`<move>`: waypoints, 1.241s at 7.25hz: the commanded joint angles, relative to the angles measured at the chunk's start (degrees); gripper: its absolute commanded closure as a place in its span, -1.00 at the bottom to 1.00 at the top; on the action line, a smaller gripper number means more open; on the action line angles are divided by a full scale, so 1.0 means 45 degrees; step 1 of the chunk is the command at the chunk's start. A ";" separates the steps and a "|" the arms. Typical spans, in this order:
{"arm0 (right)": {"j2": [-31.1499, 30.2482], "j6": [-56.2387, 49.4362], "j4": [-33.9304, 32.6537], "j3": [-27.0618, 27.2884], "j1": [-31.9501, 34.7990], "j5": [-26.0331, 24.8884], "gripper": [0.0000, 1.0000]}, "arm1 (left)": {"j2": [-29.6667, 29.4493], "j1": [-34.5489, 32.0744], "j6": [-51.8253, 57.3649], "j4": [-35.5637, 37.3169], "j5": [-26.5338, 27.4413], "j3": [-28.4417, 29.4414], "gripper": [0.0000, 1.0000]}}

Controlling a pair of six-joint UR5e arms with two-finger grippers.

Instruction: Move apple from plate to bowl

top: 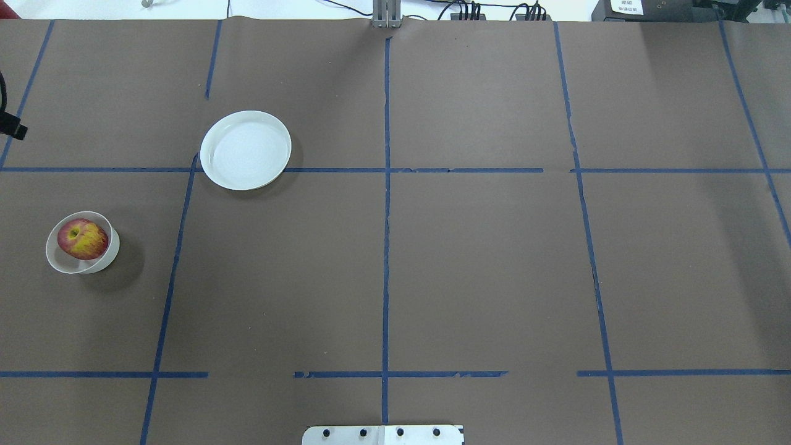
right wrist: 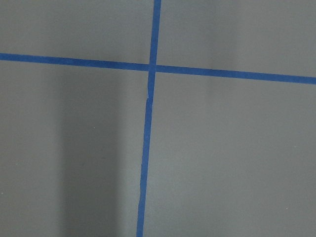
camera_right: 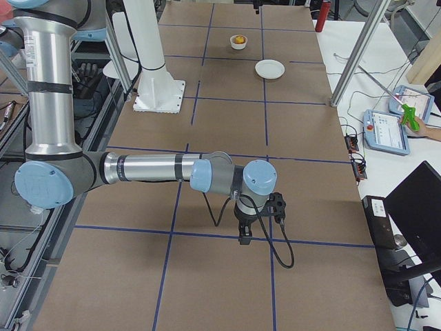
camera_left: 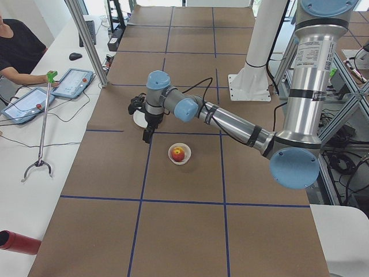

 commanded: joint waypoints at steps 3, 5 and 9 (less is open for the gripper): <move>-0.0006 0.0000 0.0003 0.0000 0.0000 0.0000 -1.00 | 0.1482 -0.3568 0.4469 0.0587 -0.1757 0.2412 -1.00; 0.0013 0.0000 0.0003 0.0000 0.0000 0.0000 -1.00 | 0.1727 -0.4393 0.4450 0.1283 -0.1757 0.2920 -1.00; 0.0013 0.0000 0.0003 0.0000 0.0000 0.0000 -1.00 | 0.2430 -0.4414 0.4430 0.1894 -0.2363 0.2824 -1.00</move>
